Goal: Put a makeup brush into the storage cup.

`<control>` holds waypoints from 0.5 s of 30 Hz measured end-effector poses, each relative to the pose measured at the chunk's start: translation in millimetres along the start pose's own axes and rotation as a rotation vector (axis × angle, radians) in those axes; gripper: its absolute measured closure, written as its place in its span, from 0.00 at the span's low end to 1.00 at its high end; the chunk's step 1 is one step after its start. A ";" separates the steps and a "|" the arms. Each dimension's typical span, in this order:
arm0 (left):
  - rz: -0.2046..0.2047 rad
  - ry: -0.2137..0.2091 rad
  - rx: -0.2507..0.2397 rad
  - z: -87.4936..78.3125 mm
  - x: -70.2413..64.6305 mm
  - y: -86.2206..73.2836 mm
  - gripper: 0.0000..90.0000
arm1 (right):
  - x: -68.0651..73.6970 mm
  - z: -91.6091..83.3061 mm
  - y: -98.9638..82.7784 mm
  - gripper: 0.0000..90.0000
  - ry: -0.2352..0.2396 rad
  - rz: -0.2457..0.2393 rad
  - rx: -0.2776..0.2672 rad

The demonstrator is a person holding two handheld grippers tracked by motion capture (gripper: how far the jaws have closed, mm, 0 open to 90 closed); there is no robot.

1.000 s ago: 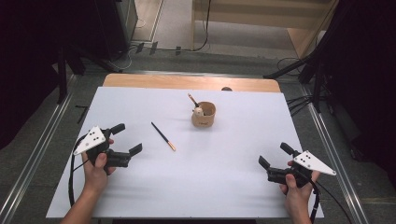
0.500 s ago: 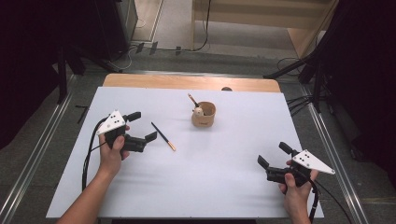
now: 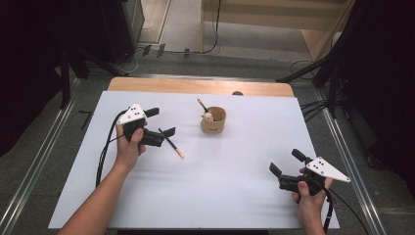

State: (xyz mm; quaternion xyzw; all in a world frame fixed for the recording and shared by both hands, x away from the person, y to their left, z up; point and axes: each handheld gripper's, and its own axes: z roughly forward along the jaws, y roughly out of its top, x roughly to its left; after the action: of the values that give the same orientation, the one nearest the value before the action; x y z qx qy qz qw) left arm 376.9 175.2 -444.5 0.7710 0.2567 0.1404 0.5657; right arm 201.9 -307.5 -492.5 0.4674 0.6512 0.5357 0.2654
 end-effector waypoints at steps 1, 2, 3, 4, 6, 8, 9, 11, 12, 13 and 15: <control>0.003 -0.004 0.007 2.1 0.7 0.6 0.00 | -0.2 0.0 -0.1 0.00 0.000 0.001 0.001; 0.004 -0.008 0.016 4.2 1.1 0.9 0.00 | -0.5 0.1 -0.3 0.00 0.001 0.000 0.001; 0.004 -0.011 0.025 6.2 1.5 0.9 0.00 | -0.5 0.2 -0.3 0.00 0.001 0.001 0.002; 0.002 -0.018 0.032 8.5 1.9 0.7 0.00 | -0.4 0.4 -0.4 0.00 0.000 0.001 0.003; 0.005 -0.033 0.054 12.8 2.6 0.1 0.00 | 0.0 0.7 -0.4 0.00 0.001 0.000 0.004; 0.016 -0.039 0.088 17.3 2.2 -0.2 0.00 | 0.2 1.1 -0.5 0.00 0.001 -0.006 0.005; 0.022 -0.044 0.101 18.7 2.4 -0.1 0.00 | 0.5 1.1 -0.5 0.00 0.002 -0.012 0.006; 0.037 -0.042 0.147 22.4 2.3 1.0 0.00 | 0.9 0.9 -0.3 0.00 0.003 -0.013 0.007; 0.047 -0.046 0.167 23.8 2.1 1.7 0.00 | 1.1 0.7 -0.2 0.00 0.002 -0.013 0.008; 0.054 -0.052 0.189 25.2 2.1 2.4 0.00 | 1.0 0.6 -0.1 0.00 0.001 -0.013 0.008; 0.077 -0.059 0.244 29.2 1.7 3.8 0.00 | 0.6 0.5 -0.2 0.00 0.001 -0.013 0.009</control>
State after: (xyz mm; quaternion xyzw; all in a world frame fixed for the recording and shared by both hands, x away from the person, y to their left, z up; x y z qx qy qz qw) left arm 394.0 151.9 -450.4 0.8472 0.2253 0.1072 0.4690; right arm 202.0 -306.7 -492.7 0.4639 0.6569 0.5313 0.2663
